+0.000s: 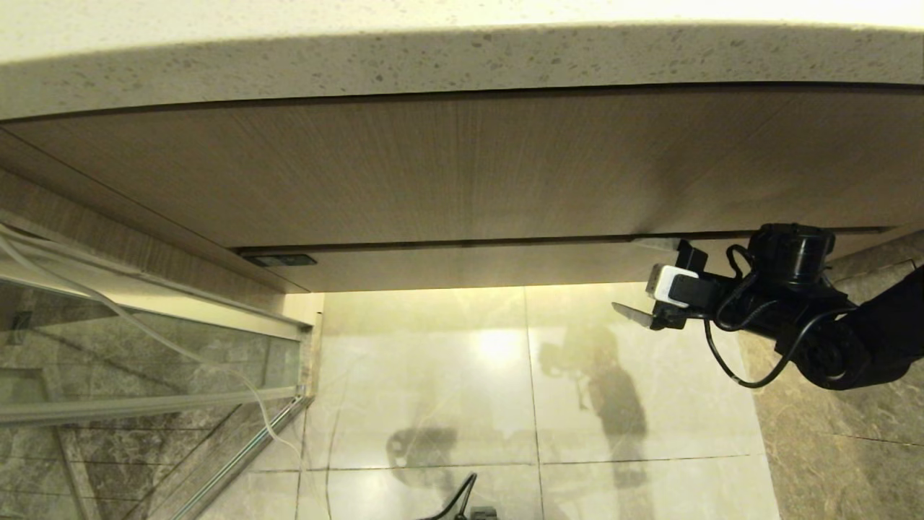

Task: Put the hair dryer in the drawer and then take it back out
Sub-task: Pull open the drawer

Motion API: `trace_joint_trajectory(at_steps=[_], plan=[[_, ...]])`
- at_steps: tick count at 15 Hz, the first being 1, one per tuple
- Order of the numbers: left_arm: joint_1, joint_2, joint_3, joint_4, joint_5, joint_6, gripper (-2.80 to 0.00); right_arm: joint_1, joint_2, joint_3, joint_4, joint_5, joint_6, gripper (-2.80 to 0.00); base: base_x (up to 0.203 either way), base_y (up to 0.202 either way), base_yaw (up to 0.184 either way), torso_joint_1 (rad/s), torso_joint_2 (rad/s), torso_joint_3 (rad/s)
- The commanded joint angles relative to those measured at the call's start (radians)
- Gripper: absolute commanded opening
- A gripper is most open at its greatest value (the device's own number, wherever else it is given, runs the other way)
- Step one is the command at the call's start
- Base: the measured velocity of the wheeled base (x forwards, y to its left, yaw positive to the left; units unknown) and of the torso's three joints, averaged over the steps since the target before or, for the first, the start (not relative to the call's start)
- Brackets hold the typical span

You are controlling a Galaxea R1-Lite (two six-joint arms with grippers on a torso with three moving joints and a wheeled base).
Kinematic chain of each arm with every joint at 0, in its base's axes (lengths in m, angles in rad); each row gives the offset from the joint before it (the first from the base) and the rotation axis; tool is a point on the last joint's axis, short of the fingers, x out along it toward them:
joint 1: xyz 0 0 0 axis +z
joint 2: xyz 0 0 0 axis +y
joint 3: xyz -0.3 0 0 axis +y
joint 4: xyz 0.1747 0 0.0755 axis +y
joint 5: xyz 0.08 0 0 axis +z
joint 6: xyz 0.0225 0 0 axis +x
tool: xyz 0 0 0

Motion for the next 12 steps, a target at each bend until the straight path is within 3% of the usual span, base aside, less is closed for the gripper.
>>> trace_joint_trajectory(at_steps=[1, 12], plan=[[0.000, 0.000, 0.040, -0.003, 0.000, 0.001, -2.80, -0.001, 0.001, 0.005, -0.005, -0.026, -0.007, 0.00, 0.000, 0.000, 0.000, 0.000, 0.00, 0.000], [0.000, 0.000, 0.040, -0.001, 0.000, -0.001, -2.80, 0.005, 0.003, -0.001, -0.007, -0.090, 0.006, 0.00, 0.000, 0.000, 0.000, 0.000, 0.00, 0.000]])
